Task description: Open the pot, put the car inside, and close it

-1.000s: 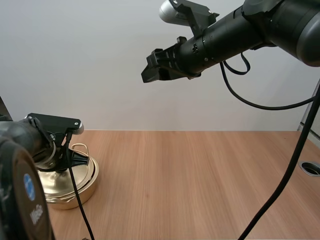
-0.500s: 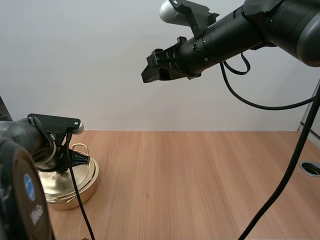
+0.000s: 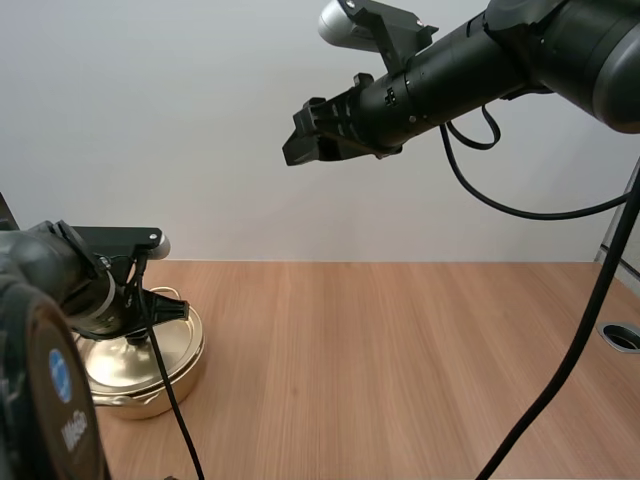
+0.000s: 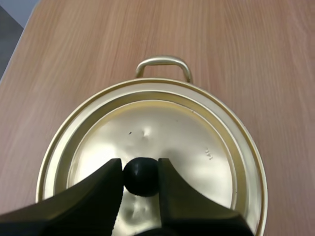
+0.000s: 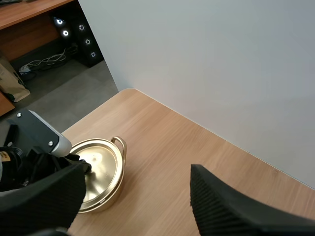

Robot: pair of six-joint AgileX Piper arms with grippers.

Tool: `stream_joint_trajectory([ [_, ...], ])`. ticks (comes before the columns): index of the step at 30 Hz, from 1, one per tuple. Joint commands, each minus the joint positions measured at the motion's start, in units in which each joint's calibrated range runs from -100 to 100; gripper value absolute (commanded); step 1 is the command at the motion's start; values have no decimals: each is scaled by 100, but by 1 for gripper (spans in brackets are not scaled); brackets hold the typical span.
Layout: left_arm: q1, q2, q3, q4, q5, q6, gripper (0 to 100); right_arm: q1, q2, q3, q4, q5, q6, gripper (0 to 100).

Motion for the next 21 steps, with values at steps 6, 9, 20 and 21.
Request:
stream_joint_trajectory([
  [6,3,-11,-213,42,574,-2,0,-2,-5,7,1,9,-1,100],
  [9,3,-11,-213,65,771,-2,0,-2,-5,7,1,-10,0,100],
  [20,3,-11,-192,242,715,-2,0,-2,-5,7,1,-10,0,100],
  [21,3,-11,-160,242,694,-2,0,-2,-5,7,1,-10,0,100],
])
